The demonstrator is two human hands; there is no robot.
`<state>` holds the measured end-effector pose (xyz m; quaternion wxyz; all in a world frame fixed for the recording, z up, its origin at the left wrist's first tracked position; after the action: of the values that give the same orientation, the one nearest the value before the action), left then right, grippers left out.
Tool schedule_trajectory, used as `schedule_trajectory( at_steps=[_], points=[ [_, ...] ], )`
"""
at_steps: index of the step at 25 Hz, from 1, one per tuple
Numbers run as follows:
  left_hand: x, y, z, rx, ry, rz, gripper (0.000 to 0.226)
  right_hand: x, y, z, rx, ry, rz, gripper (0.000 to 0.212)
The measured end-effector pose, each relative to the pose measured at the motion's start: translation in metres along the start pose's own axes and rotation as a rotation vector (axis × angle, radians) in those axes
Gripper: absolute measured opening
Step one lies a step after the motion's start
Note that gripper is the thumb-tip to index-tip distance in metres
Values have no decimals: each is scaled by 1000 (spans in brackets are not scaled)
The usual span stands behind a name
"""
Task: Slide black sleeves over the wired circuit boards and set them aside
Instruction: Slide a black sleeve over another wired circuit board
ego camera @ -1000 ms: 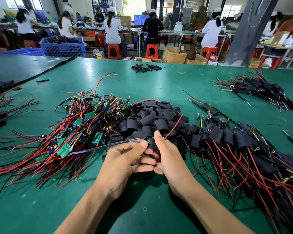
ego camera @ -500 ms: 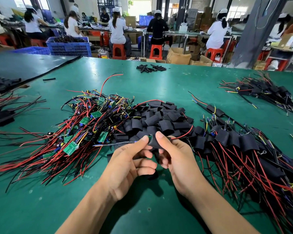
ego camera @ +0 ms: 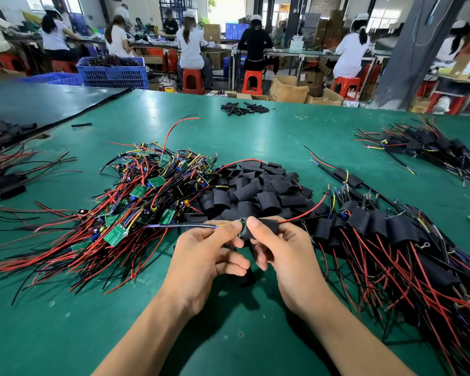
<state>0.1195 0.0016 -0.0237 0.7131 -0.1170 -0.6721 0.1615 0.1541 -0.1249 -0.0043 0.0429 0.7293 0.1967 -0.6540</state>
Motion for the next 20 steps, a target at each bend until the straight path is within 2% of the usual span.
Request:
schedule_trajectory(
  at_steps=[8, 10, 12, 15, 19, 20],
  points=[
    [3, 1, 0, 21, -37, 12, 12, 4, -1, 4, 37, -59, 14, 31],
    [5, 4, 1, 48, -73, -32, 9, 4, -1, 4, 42, -60, 13, 31],
    [7, 9, 2, 77, -108, -82, 16, 5, -2, 4, 38, -66, 21, 29],
    [11, 9, 3, 77, -141, -117, 5, 7, -3, 4, 22, -74, 32, 27],
    [8, 11, 0, 52, -92, -119, 4, 8, -3, 4, 3, -54, 123, 34],
    [6, 12, 0, 46, -76, -119, 10, 9, -3, 4, -4, -52, 139, 36]
  ],
)
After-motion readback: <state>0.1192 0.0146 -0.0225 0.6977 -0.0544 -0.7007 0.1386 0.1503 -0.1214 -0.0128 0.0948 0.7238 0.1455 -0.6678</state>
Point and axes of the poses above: each hand's wrist, its own z-axis away from the middle knuckle, its own y-axis out of the back of the hand, x = y × z, the point moved 10 cm from there along -z, towards the middle knuckle, and after that the axes turned 5 degrees about -x, right-handed, at the moved point
